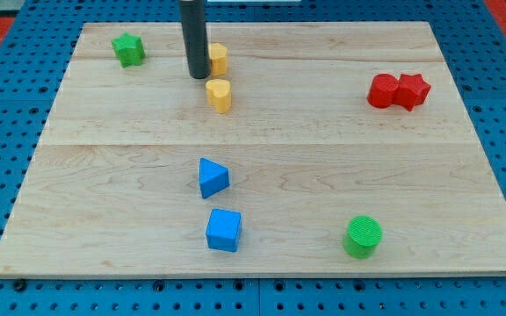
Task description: Push the hexagon to the top center of the board
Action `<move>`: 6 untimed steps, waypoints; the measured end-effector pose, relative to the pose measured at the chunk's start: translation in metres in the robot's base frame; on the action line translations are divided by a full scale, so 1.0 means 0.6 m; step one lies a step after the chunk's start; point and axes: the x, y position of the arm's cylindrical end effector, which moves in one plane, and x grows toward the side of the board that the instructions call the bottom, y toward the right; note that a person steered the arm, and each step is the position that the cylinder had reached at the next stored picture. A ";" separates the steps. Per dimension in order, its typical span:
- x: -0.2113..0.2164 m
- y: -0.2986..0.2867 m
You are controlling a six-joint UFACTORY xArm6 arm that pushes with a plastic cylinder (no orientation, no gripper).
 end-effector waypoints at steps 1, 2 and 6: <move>-0.046 0.014; -0.052 0.170; 0.026 0.209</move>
